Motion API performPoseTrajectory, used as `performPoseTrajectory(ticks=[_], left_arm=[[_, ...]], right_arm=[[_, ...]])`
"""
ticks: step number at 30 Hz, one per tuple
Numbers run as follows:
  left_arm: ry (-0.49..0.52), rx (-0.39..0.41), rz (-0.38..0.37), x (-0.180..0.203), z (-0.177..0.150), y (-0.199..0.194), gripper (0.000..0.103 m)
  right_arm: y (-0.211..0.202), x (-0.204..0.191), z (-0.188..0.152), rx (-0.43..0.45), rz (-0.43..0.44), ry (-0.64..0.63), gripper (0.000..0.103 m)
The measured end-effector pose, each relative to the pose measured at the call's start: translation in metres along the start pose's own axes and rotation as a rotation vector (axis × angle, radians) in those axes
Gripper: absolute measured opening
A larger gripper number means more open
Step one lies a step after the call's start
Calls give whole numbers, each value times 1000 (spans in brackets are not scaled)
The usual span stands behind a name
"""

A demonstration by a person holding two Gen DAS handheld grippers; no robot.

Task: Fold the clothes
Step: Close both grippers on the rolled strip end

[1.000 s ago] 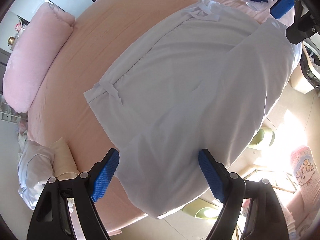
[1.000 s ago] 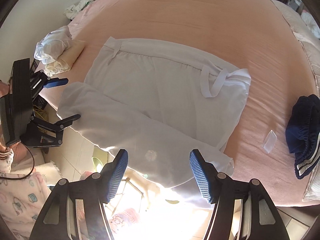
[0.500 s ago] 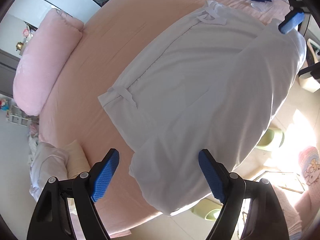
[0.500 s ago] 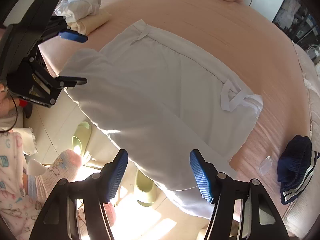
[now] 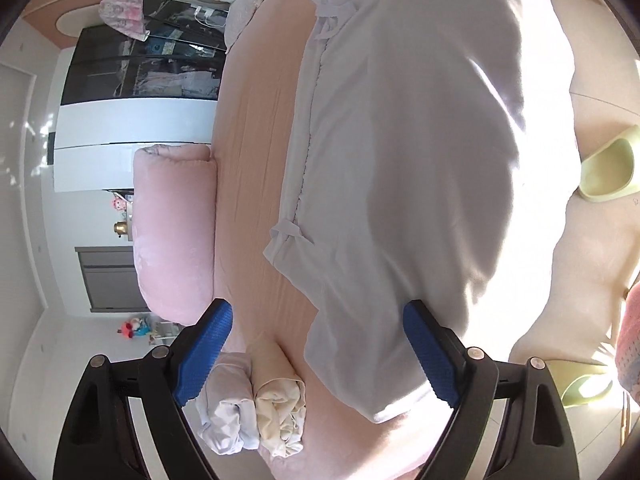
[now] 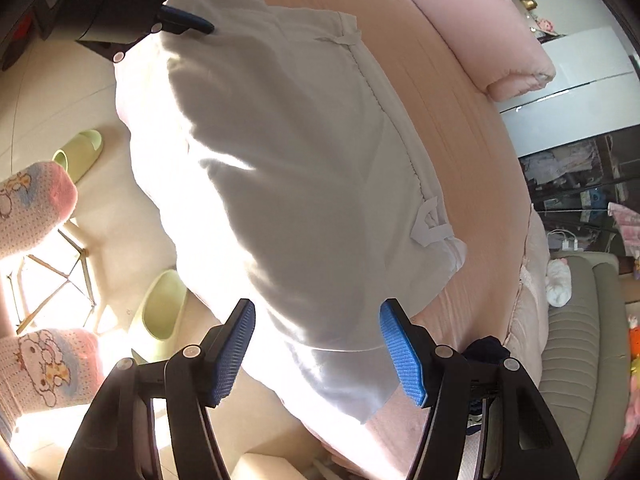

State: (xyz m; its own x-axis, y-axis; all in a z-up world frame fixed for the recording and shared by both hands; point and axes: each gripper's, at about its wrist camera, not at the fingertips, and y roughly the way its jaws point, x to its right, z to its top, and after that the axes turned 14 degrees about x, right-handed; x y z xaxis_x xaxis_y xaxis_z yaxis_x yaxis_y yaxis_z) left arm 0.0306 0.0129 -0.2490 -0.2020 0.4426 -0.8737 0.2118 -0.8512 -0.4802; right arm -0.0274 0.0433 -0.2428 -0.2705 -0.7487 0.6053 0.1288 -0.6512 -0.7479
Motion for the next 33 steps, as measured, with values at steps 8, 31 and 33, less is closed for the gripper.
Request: performPoseTrajectory(ticks=[8, 31, 33], left_arm=[[75, 25, 51, 14, -5, -10, 88], [222, 18, 144, 56, -26, 2, 96], [291, 21, 222, 62, -34, 10, 100]], right_arm=[[5, -19, -13, -24, -67, -125, 72], [39, -42, -39, -102, -265, -337, 78], [43, -42, -41, -106, -291, -356, 78]])
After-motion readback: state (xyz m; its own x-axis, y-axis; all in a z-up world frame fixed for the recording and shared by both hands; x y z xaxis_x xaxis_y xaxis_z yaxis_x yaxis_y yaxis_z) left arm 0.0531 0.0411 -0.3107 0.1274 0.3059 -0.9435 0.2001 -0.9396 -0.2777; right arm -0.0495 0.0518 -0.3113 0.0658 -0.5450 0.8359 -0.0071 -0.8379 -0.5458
